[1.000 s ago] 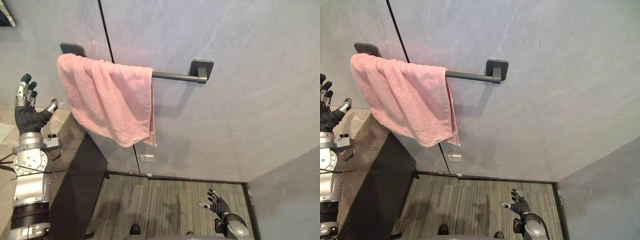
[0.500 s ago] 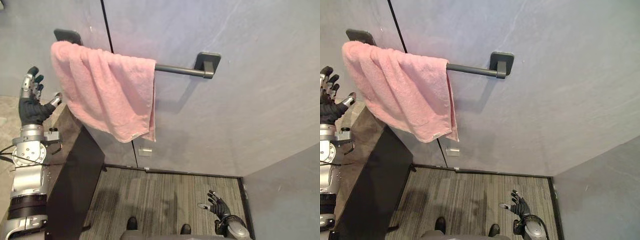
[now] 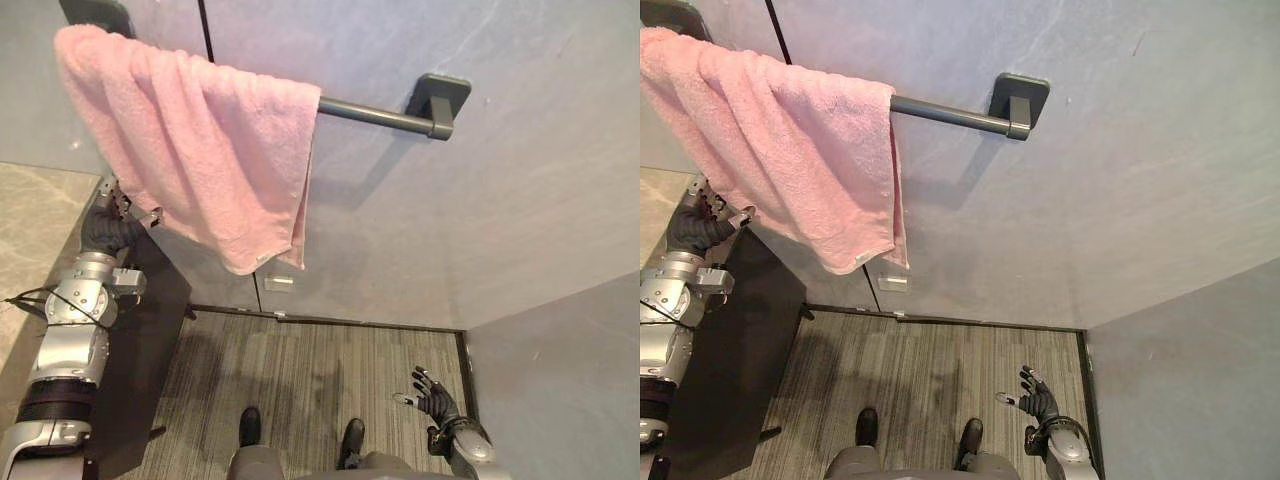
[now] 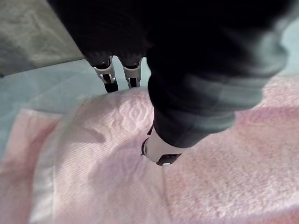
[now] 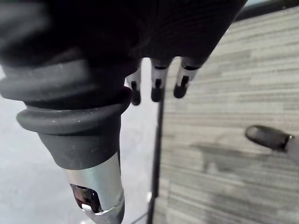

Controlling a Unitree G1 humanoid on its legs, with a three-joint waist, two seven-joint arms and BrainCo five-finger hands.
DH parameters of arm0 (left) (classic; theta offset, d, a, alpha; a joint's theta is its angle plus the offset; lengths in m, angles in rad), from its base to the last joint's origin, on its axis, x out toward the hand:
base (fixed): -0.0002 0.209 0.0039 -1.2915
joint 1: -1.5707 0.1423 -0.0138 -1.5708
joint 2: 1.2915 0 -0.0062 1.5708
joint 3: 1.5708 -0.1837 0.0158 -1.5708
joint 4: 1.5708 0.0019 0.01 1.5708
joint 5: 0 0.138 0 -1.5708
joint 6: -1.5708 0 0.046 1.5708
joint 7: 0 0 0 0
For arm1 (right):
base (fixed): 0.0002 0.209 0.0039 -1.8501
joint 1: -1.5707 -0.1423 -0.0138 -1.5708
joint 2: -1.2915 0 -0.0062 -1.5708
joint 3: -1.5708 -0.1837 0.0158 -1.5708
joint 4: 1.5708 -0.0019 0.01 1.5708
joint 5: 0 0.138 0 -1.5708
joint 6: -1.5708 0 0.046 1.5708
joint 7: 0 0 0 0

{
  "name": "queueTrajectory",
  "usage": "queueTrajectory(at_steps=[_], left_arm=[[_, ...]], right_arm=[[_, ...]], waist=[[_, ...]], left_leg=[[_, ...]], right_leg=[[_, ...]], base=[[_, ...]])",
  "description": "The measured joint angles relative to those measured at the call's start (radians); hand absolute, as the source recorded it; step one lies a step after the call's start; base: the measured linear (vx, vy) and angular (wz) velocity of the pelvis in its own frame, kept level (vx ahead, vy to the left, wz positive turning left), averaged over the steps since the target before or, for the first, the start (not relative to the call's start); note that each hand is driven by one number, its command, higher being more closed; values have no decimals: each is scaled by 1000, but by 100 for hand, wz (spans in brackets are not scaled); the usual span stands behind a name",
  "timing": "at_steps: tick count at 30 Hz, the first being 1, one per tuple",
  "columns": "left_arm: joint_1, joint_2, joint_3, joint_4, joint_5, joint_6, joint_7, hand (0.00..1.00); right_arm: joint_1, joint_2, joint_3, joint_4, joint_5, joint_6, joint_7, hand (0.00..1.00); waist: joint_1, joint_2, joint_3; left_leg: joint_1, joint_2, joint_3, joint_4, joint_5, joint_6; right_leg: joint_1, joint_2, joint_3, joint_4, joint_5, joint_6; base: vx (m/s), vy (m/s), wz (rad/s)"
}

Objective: Organize washtable

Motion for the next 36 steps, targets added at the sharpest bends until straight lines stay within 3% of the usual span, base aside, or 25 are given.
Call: queueTrajectory(at_steps=[10, 11, 19, 24, 30, 36], left_arm=[[30, -24, -14, 6, 0, 26, -34, 0], [42, -24, -14, 6, 0, 33, -45, 100], [46, -34, -13, 5, 1, 39, -44, 100], [48, -93, -7, -16, 5, 40, -35, 100], [53, -107, -3, -22, 25, 41, -17, 100], [45, -112, -5, -26, 23, 41, 1, 100]], right_arm=[[2, -2, 0, -20, -1, 4, 3, 0], [2, -3, 0, -41, -2, 3, 5, 0], [1, -4, 0, -74, -10, 5, 8, 0], [-1, -12, -2, -207, -9, 10, 21, 0], [-119, -144, 81, -478, 32, 8, 50, 0], [-395, -218, 207, -510, 134, 10, 70, 0]], waist=[[-4, 7, 5], [-10, 9, 6], [-21, 13, 8], [-25, 19, 7], [-23, 61, -26], [-15, 74, -62]], left_leg=[[5, 9, 27, 0, 0, 0], [6, 8, 28, 0, 0, 0], [13, 7, 33, 0, 0, 0], [26, 7, 41, 0, 0, 0], [32, 11, 44, -6, -1, -1], [31, 13, 43, -2, 4, -7]], right_leg=[[-14, 12, 23, 2, 0, 0], [-14, 12, 23, 2, 0, 0], [-8, 13, 26, 2, 0, 0], [-1, 14, 34, 2, 2, 1], [5, 18, 51, 0, 5, -1], [23, 23, 53, -22, 26, -8]], base=[[-10, -15, -9], [0, 0, 0], [0, 0, 0], [-17, -8, -5], [1, -3, -1], [-26, -9, 0]])
